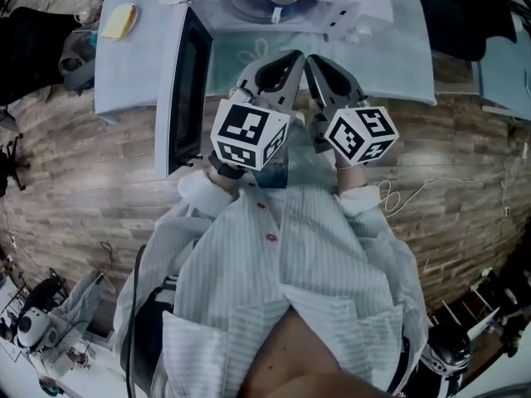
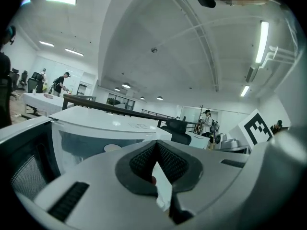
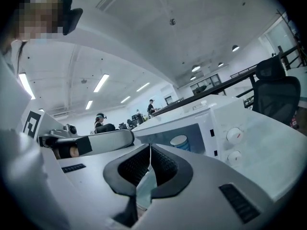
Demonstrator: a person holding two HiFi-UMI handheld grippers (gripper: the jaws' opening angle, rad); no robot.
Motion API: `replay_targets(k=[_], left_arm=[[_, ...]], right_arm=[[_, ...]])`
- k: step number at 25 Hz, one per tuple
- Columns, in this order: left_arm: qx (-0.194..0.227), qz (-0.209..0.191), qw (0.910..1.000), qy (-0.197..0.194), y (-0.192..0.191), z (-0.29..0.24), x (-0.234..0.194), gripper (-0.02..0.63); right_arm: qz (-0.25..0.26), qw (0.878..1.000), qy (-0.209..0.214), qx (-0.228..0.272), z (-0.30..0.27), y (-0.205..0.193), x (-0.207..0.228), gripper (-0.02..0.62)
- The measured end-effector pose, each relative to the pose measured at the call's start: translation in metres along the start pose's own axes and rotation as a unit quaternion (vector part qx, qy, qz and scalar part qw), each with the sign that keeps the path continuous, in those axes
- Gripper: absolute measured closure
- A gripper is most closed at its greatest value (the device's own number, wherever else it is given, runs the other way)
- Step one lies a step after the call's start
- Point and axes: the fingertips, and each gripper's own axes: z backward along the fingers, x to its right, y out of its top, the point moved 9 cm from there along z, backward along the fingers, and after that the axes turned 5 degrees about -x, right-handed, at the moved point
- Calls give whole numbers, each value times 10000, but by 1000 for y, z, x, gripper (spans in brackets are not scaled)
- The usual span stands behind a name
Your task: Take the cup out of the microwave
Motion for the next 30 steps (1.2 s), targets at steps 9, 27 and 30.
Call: replay_targets(k=[9, 27, 30], left_arm=[[168, 129, 9977, 636, 23, -44, 11, 597], [287, 313, 9862, 1603, 24, -49, -9, 597], [286, 317, 9858, 1626, 27, -47, -18, 597]], right_arm=[[144, 9979, 547, -326, -10, 37, 51, 560], [352, 9868, 1382, -763, -49, 47, 61, 560], [329, 9866, 1380, -802, -59, 48, 57, 560]])
